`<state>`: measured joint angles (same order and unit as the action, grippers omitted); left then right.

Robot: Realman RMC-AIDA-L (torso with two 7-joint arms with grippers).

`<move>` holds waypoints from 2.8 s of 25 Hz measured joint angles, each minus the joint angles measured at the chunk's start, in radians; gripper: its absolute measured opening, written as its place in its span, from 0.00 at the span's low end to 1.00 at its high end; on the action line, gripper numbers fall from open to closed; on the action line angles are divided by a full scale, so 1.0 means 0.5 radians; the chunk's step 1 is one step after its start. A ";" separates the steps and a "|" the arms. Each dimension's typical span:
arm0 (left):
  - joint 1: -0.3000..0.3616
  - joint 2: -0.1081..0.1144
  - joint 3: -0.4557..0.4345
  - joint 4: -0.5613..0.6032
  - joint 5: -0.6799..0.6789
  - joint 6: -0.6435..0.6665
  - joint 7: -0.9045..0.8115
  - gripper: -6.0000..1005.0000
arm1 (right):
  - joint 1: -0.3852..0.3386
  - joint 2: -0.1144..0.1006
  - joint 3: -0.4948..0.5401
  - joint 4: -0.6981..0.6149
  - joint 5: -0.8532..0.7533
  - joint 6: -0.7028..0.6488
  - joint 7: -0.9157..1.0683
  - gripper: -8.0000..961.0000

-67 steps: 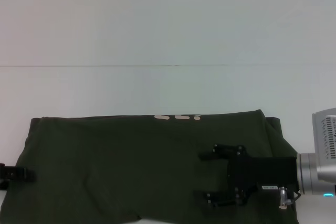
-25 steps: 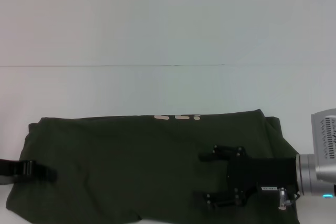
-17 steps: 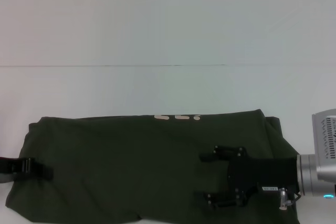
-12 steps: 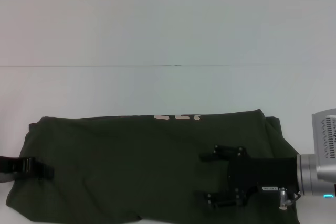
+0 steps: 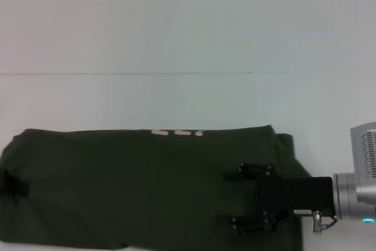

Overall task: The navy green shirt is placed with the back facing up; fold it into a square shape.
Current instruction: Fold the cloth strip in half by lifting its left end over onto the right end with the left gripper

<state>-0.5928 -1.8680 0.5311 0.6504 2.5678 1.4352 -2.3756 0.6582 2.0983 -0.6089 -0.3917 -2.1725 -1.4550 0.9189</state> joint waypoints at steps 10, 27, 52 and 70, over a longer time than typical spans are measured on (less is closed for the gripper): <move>0.016 0.131 -0.097 0.201 0.308 0.055 -0.051 0.12 | -0.010 0.000 0.000 0.001 0.001 -0.007 0.000 0.94; -0.130 0.039 -0.166 0.316 -0.043 0.668 -0.327 0.12 | -0.054 0.000 0.028 -0.012 0.026 -0.004 -0.016 0.94; -0.288 -0.555 -0.143 0.077 -0.533 0.454 -0.539 0.12 | -0.142 -0.006 0.027 -0.017 0.084 -0.008 -0.022 0.94; -0.159 -0.536 -0.155 -0.328 -0.834 0.397 -0.120 0.19 | -0.202 -0.014 0.028 -0.043 0.139 0.008 -0.022 0.93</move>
<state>-0.6721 -2.1360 0.4534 0.4862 2.1508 1.6337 -2.4358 0.5574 2.0915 -0.5951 -0.4131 -2.1031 -1.4512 0.9081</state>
